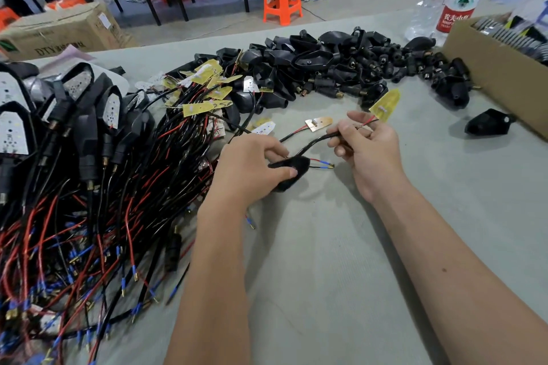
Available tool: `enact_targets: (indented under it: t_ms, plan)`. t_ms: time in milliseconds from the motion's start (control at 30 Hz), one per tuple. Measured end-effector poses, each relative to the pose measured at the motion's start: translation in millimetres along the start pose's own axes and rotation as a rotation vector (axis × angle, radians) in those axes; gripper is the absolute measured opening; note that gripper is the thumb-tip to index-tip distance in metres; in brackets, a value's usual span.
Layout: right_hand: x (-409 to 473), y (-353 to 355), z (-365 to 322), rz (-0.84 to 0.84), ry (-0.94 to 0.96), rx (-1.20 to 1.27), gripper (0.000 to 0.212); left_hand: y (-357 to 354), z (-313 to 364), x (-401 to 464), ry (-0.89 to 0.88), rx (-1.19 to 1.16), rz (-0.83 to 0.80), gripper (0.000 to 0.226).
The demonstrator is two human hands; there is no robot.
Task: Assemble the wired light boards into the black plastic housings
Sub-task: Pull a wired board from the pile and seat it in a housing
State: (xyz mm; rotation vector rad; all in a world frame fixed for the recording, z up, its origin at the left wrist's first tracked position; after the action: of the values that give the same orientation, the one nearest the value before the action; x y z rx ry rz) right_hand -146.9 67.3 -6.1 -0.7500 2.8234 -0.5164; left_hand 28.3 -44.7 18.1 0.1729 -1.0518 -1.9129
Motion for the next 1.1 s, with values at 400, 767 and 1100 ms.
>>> enact_targets:
  t_ms: [400, 767, 1100]
  plan:
    - [-4, -2, -1, -0.169, -0.021, -0.007, 0.014, -15, 24, -4, -0.127, -0.248, 0.047, 0.007]
    - [8, 5, -8, 0.268, -0.045, -0.016, 0.033, -8, 18, -4, -0.104, -0.081, 0.125, 0.014]
    - [10, 12, -15, 0.139, -0.204, 0.447, 0.014, -9, 16, -2, -0.006, -0.198, -0.019, 0.046]
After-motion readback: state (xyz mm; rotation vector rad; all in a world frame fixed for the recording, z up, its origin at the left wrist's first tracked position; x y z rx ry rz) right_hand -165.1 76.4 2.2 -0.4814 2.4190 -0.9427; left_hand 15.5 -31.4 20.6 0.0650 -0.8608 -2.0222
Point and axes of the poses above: each hand's wrist, its own x-axis towards the middle knuckle, its own y-axis out of the back of the hand, z = x × y, the point moved 1 cm from there along x, towards the middle knuckle, and after that the axes turned 11 degrees about z, right-handed, at the moved point
